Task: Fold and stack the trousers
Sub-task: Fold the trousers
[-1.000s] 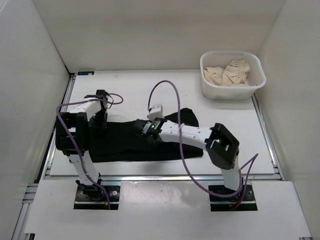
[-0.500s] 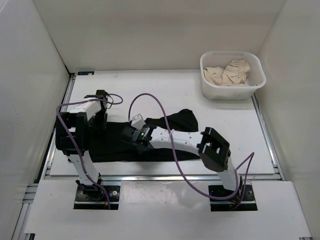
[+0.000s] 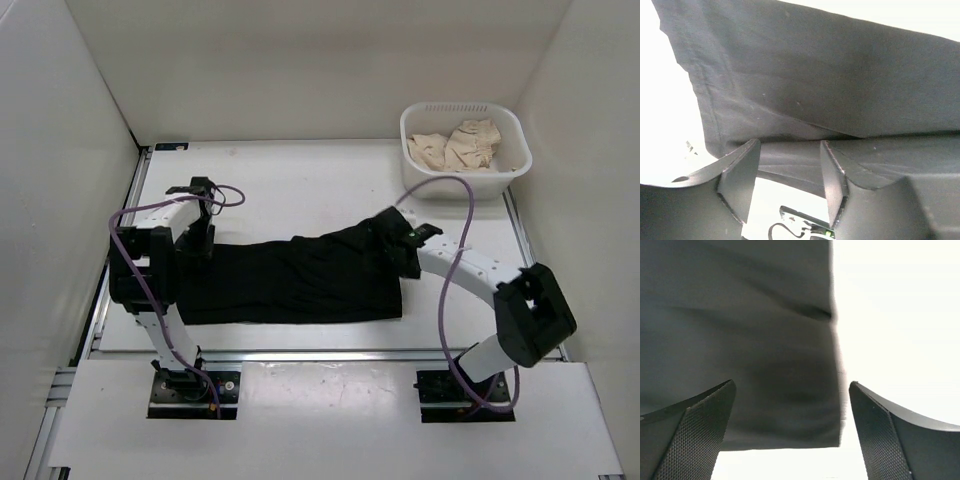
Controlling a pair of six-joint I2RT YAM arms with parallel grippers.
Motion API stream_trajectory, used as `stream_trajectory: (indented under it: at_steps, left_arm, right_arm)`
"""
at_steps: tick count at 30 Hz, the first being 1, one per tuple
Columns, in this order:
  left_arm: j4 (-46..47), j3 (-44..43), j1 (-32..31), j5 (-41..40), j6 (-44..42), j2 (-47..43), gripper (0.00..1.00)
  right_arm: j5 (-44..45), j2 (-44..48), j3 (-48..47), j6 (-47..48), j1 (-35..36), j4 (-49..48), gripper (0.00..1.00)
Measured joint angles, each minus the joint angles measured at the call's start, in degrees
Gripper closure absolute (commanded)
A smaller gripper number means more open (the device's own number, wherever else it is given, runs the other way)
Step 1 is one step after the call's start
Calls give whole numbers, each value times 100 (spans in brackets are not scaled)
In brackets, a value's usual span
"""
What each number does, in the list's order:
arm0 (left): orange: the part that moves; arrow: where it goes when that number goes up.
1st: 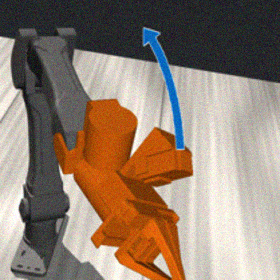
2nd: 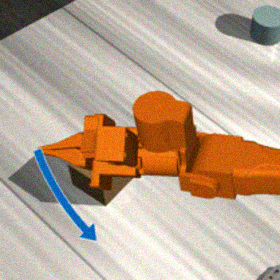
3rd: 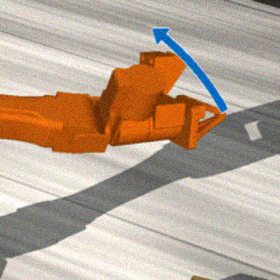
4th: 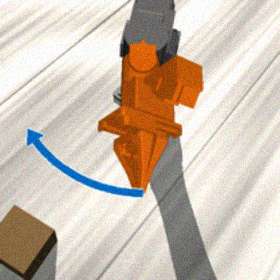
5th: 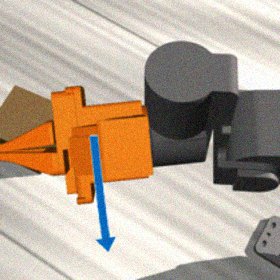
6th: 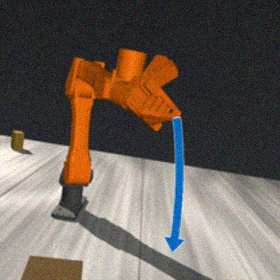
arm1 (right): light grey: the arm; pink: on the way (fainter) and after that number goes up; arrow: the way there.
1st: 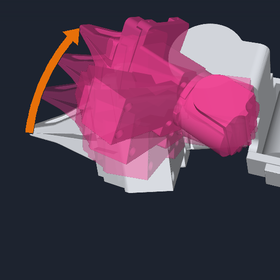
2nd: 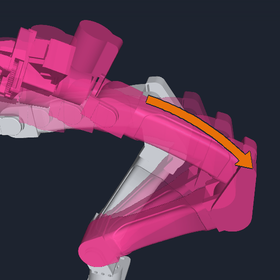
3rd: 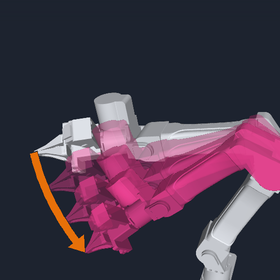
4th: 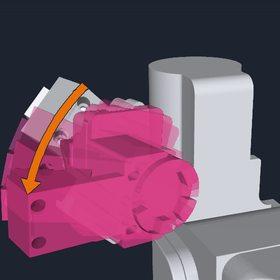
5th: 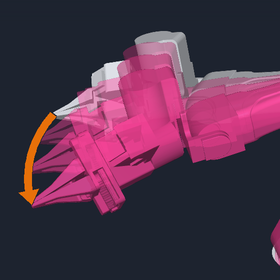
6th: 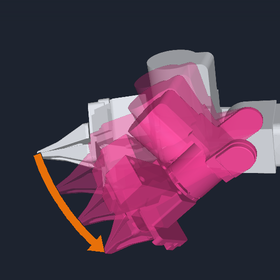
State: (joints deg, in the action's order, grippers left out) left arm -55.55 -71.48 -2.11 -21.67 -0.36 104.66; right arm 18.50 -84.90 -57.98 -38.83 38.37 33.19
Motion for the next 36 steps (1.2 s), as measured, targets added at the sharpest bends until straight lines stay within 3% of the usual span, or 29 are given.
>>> stream_trajectory:
  at_steps: [3, 5, 8, 10, 15, 16, 19, 24, 28, 32, 36]
  left_arm:
    - [-92, -162, 11, 2, 0, -153, 30]
    - [-146, -247, 37, 2, 9, -332, 29]
    - [-181, -284, 157, 7, 15, -654, 29]
    - [-186, -236, 352, 4, 17, -855, 29]
    - [-166, 160, 885, 13, 17, -1104, 29]
    - [-170, 238, 942, 39, 17, -1104, 29]
    - [-186, 385, 1045, 186, 17, -1104, 29]
    - [-164, 439, 1191, 374, 17, -1108, 29]
    - [-125, 505, 1209, 439, 20, -1158, 29]
    - [-238, 540, 824, 649, 24, -1119, 27]
    - [-455, 334, -39, 1283, 26, -1040, 26]
  right_arm:
    - [-654, -273, 872, -103, -599, -219, 1]
    - [-997, -332, 953, -142, -839, -387, 3]
    - [-1458, -391, 951, -177, -1043, -905, 16]
    - [-1847, -448, 1001, -256, -1141, -1325, 34]
    - [-2747, -638, 1309, -529, -1294, -2306, 65]
    - [-2905, -682, 1362, -575, -1322, -2433, 78]
    - [-3213, -741, 1497, -669, -1423, -2557, 100]
    - [-3403, -444, 1639, -597, -2076, -2120, 100]
    - [-2800, 627, 1370, -118, -3110, -684, 100]
    - [-1727, 1320, -63, 570, -3403, 879, 100]
    - [-1043, 1342, -1578, 953, -2761, 1698, 100]
